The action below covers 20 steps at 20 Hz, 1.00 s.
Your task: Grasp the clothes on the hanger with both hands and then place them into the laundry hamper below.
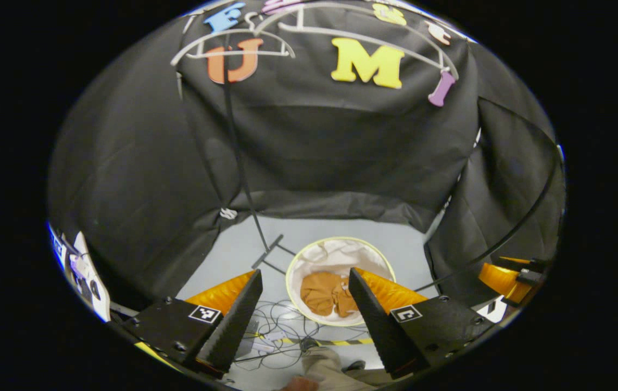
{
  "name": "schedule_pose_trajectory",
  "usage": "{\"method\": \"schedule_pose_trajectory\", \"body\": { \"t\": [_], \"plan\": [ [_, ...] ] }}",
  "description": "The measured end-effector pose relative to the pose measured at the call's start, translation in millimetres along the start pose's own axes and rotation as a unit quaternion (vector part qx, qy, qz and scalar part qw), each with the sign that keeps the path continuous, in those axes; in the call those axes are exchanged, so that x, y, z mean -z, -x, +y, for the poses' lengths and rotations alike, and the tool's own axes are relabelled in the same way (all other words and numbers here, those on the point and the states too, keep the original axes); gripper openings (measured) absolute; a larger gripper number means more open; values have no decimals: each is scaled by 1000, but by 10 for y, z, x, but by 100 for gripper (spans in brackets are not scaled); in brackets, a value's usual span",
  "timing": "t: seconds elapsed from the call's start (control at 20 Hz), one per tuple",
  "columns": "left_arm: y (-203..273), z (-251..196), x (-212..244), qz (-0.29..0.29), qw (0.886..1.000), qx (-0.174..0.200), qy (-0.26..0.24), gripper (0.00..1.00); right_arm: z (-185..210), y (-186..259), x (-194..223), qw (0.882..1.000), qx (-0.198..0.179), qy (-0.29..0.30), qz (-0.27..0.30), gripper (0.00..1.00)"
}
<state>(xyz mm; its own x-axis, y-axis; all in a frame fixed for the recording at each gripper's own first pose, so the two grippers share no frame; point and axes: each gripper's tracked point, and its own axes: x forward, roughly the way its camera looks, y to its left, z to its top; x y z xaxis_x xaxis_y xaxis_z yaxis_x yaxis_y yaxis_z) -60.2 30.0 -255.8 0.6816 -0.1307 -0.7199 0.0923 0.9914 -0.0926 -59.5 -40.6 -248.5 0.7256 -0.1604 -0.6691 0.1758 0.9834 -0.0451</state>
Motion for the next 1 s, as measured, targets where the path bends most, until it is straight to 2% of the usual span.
{"method": "schedule_pose_trajectory", "body": {
  "t": [0.1,0.2,0.4,0.45,0.5,0.55,0.65,0.85,0.9,1.0],
  "plan": [
    [527,-37,-163,-62,998,-13,16,98,-227,536,-177,998,-1,17,-64,77],
    [1092,-104,-369,-131,991,-18,24,100,-427,1106,-406,990,-8,29,-140,77],
    [2126,-164,-577,-241,970,-13,21,97,-736,2159,-731,962,-31,22,-270,82],
    [2362,-197,-614,-269,963,-9,14,100,-788,2382,-815,953,-40,18,-298,82],
    [2592,-236,-676,-297,955,-4,3,96,-876,2614,-890,944,-44,15,-327,82],
    [2813,-245,-769,-318,948,0,-8,92,-957,2804,-983,933,-43,12,-356,84],
    [3150,-221,-794,-345,938,0,-22,92,-1103,3136,-1121,915,-36,8,-402,91],
    [3735,-87,-930,-417,908,11,-35,92,-1329,3577,-1219,886,-10,6,-463,92],
    [3822,-60,-984,-436,899,10,-34,92,-1375,3697,-1256,879,-5,7,-477,91],
    [3951,64,-1009,-457,889,-4,-35,92,-1452,3924,-1277,865,3,10,-502,92]
  ]
}}
